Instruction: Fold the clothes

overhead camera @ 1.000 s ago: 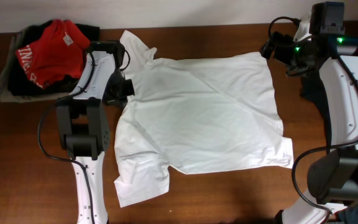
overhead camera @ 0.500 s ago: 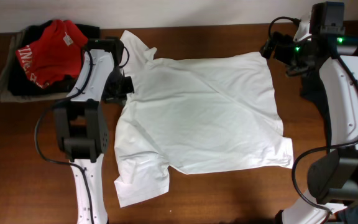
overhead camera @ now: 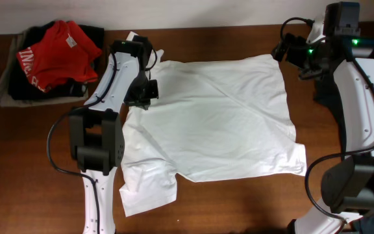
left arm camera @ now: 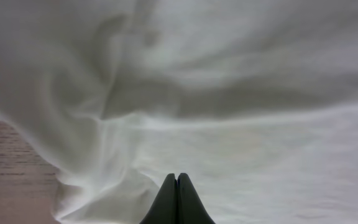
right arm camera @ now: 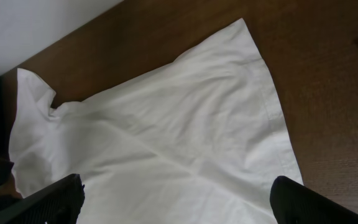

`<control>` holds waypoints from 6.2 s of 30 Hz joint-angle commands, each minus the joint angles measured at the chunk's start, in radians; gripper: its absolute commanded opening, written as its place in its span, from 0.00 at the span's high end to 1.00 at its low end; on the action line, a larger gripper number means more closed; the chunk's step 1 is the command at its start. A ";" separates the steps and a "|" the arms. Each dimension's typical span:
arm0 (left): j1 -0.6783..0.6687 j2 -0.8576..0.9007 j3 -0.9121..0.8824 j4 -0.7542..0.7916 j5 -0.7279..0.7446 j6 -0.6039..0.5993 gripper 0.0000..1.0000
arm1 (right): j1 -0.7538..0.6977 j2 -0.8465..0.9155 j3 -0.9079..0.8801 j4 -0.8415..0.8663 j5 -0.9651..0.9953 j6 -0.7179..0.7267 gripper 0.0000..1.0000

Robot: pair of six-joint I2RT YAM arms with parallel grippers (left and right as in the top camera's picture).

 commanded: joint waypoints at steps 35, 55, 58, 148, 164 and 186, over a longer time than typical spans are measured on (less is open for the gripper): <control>0.164 -0.024 -0.159 -0.005 -0.310 -0.106 0.99 | -0.003 0.003 -0.005 0.000 -0.005 0.005 0.01; 0.206 -0.096 -0.177 0.124 -0.242 -0.124 0.99 | -0.003 0.003 -0.005 0.000 -0.005 0.005 0.01; 0.198 -0.096 -0.185 0.133 -0.192 -0.101 0.99 | -0.003 0.003 -0.005 0.000 -0.005 0.005 0.01; 0.168 -0.095 -0.257 0.282 0.262 0.237 0.92 | -0.003 0.003 -0.004 0.000 -0.005 0.005 0.01; 0.226 -0.095 -0.257 0.181 -0.077 0.111 0.93 | -0.003 0.003 -0.005 0.000 -0.005 0.005 0.01; 0.287 -0.095 -0.377 0.273 -0.212 -0.003 0.99 | -0.003 0.003 -0.005 0.000 -0.006 0.005 0.01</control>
